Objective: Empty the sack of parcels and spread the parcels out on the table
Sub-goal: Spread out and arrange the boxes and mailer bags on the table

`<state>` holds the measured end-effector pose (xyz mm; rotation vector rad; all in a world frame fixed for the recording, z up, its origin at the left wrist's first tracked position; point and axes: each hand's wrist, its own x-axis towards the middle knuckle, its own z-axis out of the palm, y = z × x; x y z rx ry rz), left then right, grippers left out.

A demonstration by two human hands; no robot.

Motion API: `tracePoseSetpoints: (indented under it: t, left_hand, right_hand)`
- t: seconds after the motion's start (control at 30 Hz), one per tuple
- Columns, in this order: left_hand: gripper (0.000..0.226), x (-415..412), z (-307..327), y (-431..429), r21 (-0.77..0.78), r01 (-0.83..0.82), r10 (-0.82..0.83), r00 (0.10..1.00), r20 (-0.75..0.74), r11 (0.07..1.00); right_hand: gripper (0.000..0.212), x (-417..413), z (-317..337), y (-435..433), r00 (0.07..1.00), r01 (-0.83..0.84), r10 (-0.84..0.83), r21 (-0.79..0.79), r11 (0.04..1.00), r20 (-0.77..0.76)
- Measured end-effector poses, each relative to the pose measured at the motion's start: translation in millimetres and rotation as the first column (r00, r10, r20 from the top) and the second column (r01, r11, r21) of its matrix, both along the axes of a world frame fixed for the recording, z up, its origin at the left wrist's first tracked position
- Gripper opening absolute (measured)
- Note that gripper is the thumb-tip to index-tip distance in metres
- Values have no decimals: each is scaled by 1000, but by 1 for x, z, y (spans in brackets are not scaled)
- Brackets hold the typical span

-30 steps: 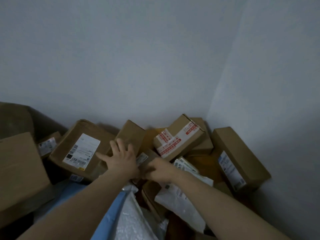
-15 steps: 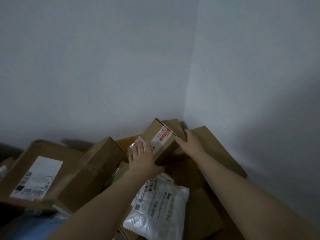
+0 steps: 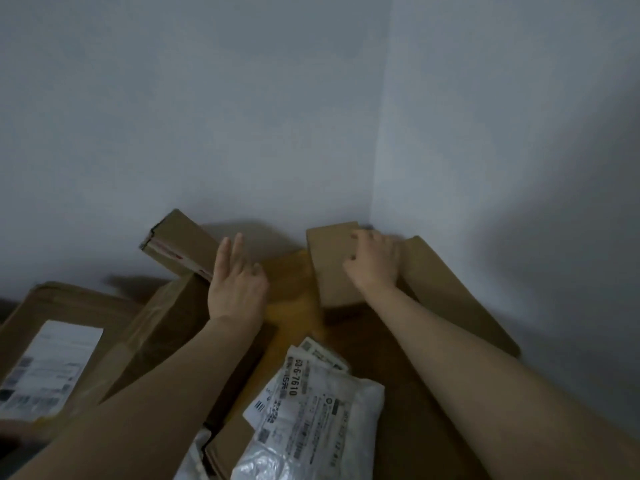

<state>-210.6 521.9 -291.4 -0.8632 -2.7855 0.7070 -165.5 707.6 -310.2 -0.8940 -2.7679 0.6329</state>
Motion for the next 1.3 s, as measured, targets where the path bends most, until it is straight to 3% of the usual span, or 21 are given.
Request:
tracePoseSetpoints:
  t: [0.1, 0.2, 0.27, 0.4, 0.6, 0.77, 0.87, 1.03, 1.13, 1.2, 1.3]
  left_hand:
    - [56, 2, -14, 17, 140, 41, -63, 986, 153, 989]
    - [67, 9, -23, 49, 346, -94, -60, 911, 407, 933]
    - [75, 10, -33, 71, 386, -189, -46, 851, 524, 903]
    - [91, 12, -49, 98, 358, -207, -76, 768, 636, 910]
    - [112, 8, -62, 113, 331, -150, -115, 742, 660, 931]
    - [128, -1, -66, 116, 307, -186, -69, 746, 662, 934]
    - [122, -12, -72, 101, 257, -269, 44, 765, 643, 928]
    - [105, -27, -76, 73, 301, -427, 170, 772, 613, 853]
    - [114, -31, -77, 61, 275, -486, 236, 751, 617, 829]
    - [123, -34, -78, 57, 254, -525, 277, 730, 624, 812]
    - [131, -38, -78, 53, 253, -573, 322, 713, 622, 779]
  right_hand:
    - [54, 4, 3, 32, 972, 60, -96, 171, 983, 213]
    - [56, 9, 3, 48, 891, 42, -114, 170, 985, 439]
    - [56, 11, -2, 48, 871, 12, -82, 145, 989, 485]
    - [53, 10, -4, 48, 885, -18, -37, 114, 993, 465]
    - [36, 0, -8, 40, 898, -102, 48, 100, 990, 438]
    - [46, -10, -16, 37, 985, -47, 50, -25, 999, 167]
    - [45, -23, -20, 25, 986, -122, 130, -72, 990, 109]
    - [42, -45, -23, 10, 981, -194, 193, -132, 972, -22]
    - [58, -42, -12, 16, 978, -206, 192, -261, 943, -76]
    - [87, -30, -2, 21, 972, -172, 202, -222, 960, 120]
    - [123, -6, 0, 24, 870, -165, 212, -143, 976, 446]
